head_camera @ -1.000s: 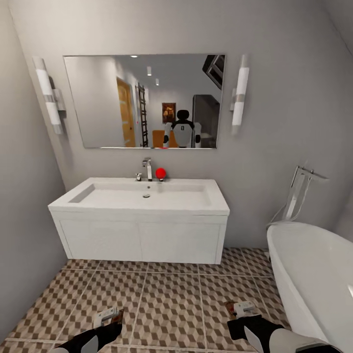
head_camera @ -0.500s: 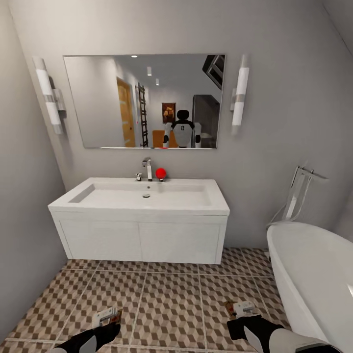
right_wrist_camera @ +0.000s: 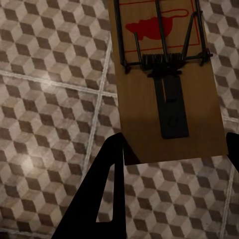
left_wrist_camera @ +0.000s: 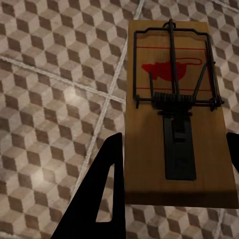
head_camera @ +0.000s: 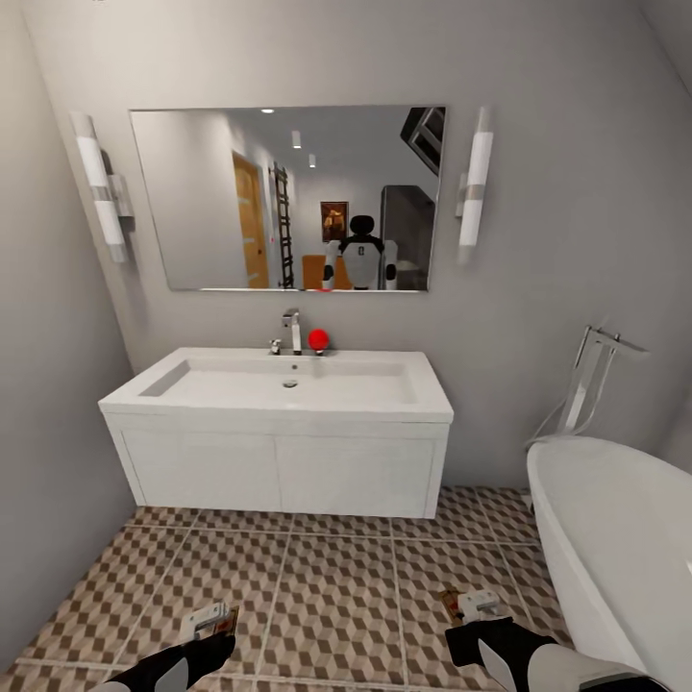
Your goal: Take the four mousetraps from the cabinet in the bathroom and place them on the bathroom floor. Make sure all four end up on the same floor surface, and ensure that at least two of them are either under or directly next to the same bathroom sink.
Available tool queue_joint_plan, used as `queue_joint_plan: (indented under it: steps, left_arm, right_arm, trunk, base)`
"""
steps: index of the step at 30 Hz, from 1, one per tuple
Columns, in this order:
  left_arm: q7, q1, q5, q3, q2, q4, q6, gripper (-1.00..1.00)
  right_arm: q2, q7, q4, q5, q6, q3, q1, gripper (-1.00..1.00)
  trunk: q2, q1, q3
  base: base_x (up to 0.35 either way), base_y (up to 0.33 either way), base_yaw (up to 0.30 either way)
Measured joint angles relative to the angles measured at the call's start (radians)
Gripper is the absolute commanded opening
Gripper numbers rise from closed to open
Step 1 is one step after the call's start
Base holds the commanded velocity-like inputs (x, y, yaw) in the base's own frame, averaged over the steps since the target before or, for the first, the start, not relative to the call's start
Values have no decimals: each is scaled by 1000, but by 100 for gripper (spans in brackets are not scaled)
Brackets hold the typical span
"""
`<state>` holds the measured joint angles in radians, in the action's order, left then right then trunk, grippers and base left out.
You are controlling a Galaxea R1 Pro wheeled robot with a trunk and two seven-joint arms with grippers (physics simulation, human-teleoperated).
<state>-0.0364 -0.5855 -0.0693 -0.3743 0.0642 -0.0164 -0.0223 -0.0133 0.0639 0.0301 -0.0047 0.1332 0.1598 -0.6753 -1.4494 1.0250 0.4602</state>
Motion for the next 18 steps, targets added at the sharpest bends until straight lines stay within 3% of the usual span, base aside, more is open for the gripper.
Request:
queue_joint_plan:
  steps: [18]
  left_arm:
    - [-9, 0, -7, 4, -4, -6, -3, -100]
  right_arm:
    - [4, 0, 1, -1, 4, 0, 0, -100]
  trunk:
    - [0, 0, 0]
  base:
    - [0, 0, 9]
